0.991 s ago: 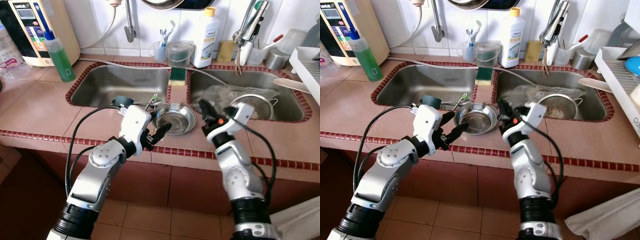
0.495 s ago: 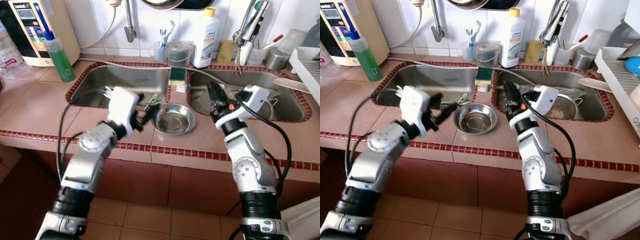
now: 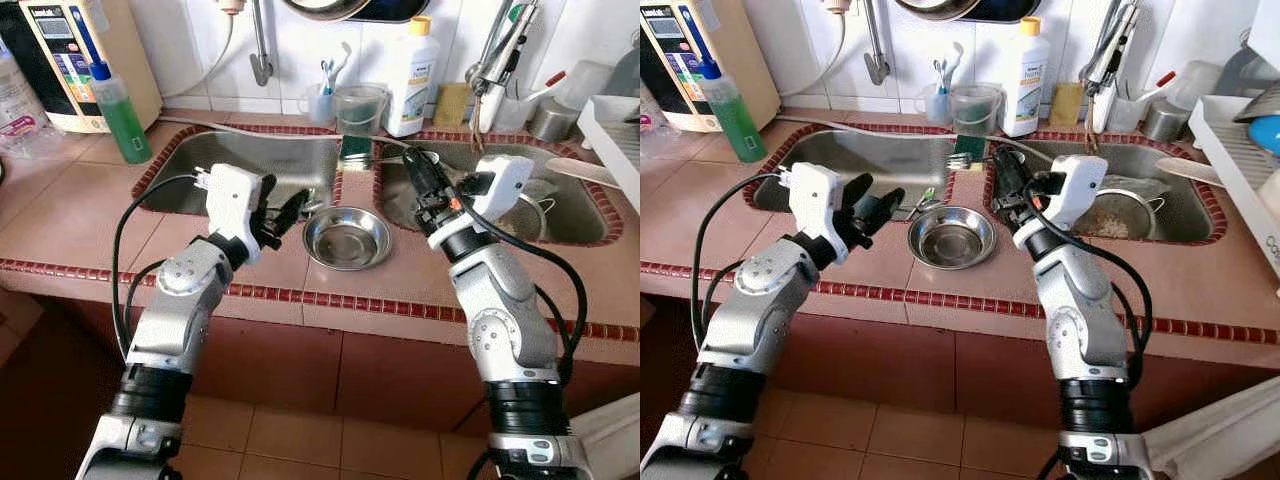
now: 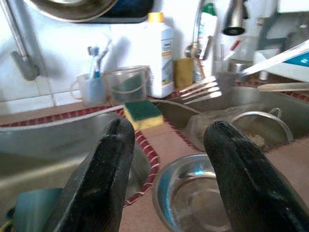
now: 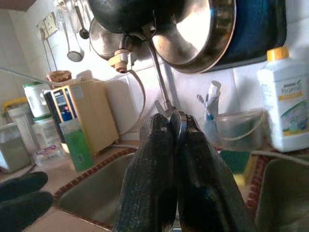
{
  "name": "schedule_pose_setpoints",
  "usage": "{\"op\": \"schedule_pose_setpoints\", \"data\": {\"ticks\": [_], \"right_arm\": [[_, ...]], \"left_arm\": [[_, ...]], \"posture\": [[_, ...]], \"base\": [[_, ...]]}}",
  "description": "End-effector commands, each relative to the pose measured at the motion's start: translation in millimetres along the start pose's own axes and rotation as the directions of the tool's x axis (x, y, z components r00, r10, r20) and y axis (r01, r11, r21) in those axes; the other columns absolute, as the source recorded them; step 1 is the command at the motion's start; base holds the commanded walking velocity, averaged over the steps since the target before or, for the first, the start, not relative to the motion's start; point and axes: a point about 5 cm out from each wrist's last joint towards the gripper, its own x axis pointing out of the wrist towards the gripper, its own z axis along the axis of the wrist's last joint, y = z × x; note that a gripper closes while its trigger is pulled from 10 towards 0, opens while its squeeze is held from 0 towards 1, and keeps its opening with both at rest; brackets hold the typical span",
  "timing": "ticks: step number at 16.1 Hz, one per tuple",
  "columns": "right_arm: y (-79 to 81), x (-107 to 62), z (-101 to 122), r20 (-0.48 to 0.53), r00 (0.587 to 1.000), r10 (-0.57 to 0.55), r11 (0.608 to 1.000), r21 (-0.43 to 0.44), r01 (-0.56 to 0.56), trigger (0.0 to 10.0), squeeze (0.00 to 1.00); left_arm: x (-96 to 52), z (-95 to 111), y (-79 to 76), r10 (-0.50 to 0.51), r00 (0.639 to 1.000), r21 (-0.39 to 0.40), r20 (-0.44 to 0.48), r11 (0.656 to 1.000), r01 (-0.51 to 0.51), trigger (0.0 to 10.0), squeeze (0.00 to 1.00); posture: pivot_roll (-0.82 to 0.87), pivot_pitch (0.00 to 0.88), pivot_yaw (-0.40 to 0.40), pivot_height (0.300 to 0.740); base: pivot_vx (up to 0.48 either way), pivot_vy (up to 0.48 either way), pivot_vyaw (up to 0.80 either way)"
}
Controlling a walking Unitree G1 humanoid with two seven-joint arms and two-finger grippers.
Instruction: Kitchen organization
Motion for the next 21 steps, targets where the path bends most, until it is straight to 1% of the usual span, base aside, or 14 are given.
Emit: {"op": "schedule_pose_setpoints", "data": {"ticks": [1,2,3,5,10,12,14,19,21], "right_arm": [[4.8,2.3,7,0.022,0.999,0.033,0.998,-0.048,-0.031,10.0,0.0],[3.6,1.8,6,0.014,0.999,0.031,0.997,-0.065,-0.03,10.0,0.0],[3.3,1.7,6,0.013,0.999,0.03,0.997,-0.069,-0.029,10.0,0.0],[3.9,1.4,4,0.007,1.0,0.028,0.997,-0.076,-0.028,10.0,0.0],[7.4,0.4,0,-0.005,0.999,0.032,0.996,-0.084,-0.032,10.0,0.0],[7.1,-0.3,-1,-0.01,1.0,0.03,0.996,-0.086,-0.03,10.0,0.0],[6.7,-1.0,-1,-0.013,1.0,0.027,0.995,-0.092,-0.028,10.0,0.0],[6.1,-3.0,-5,-0.026,0.999,0.021,0.994,-0.11,-0.024,10.0,0.0],[6.2,-4.0,-6,-0.032,0.999,0.024,0.993,-0.117,-0.027,10.0,0.0]], "left_arm": [[0.6,3,8.8,0.034,0.999,-0.023,0.003,0.999,-0.034,10.0,0.0],[0.4,2,14.1,0.053,0.999,-0.038,-0.002,0.998,-0.053,10.0,0.0],[0.4,2,15.5,0.059,0.998,-0.039,-0.003,0.997,-0.059,10.0,0.0],[1.2,3,18.3,0.073,0.997,-0.047,-0.005,0.996,-0.073,10.0,0.0],[2.5,0,14.4,0.057,0.998,-0.042,-0.015,0.997,-0.057,10.0,0.0],[2.3,-1,14.0,0.055,0.998,-0.038,-0.018,0.998,-0.056,10.0,0.0],[1.9,-1,13.1,0.046,0.999,0.024,-0.025,0.999,-0.045,10.0,0.0],[0.6,0,12.4,0.013,1.0,0.045,-0.015,0.999,-0.013,10.0,0.0],[0.3,0,12.0,0.006,1.0,0.055,-0.013,0.998,-0.006,10.0,0.0]], "posture": [[-0.17,0.0,0.032,0.736],[-0.17,0.005,0.033,0.736],[-0.17,0.005,0.033,0.736],[-0.17,0.006,0.033,0.736],[-0.17,0.024,0.036,0.736],[-0.17,0.024,0.036,0.736],[-0.17,0.024,0.036,0.736],[-0.17,0.027,0.039,0.736],[-0.17,0.025,0.039,0.736]], "base": [[0.0,0.0,0.0],[0.0,0.0,0.0],[0.0,0.0,0.0],[0.0,0.364,0.0],[0.0,0.462,0.0],[0.0,0.0,0.0],[0.0,0.0,0.0],[0.0,0.0,0.0],[0.341,0.0,0.0]]}}
